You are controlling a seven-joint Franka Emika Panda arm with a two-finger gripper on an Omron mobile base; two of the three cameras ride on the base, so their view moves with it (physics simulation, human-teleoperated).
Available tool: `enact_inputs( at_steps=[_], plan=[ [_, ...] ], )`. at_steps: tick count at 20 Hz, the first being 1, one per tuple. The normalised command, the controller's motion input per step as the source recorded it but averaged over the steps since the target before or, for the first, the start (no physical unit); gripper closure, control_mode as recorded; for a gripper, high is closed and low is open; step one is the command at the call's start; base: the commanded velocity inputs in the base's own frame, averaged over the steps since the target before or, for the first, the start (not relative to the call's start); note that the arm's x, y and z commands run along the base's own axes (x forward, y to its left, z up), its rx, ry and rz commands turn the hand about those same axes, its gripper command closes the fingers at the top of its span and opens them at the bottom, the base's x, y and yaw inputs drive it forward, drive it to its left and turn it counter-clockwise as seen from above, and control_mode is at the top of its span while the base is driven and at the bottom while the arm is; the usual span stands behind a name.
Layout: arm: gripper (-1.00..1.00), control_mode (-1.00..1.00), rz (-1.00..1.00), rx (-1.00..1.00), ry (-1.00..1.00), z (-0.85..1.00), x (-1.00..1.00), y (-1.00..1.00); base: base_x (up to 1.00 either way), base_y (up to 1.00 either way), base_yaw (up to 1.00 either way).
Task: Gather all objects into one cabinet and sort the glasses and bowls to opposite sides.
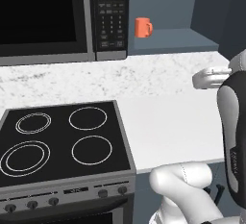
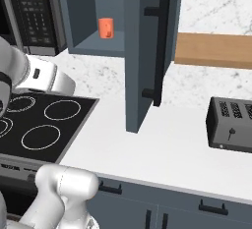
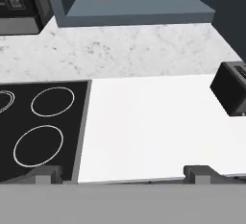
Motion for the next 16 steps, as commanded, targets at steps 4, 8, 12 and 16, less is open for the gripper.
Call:
enact_inputs(
  at_steps=[4,8,12,16],
  plan=[
    [-1.0,-1.0,0.03,0.03,-0.16,0.33,0.17,0.0,0.0,0.0,0.0],
    [-1.0,-1.0,0.07,0.0,-0.15,0.03,0.2,0.0,0.0,0.0,0.0],
    [-1.0,-1.0,0.09,0.0,-0.16,0.0,0.24,0.0,0.0,0.0,0.0],
    [-1.0,-1.0,0.12,0.03,-0.23,0.09,0.03,0.0,0.0,0.0,0.0]
  ],
)
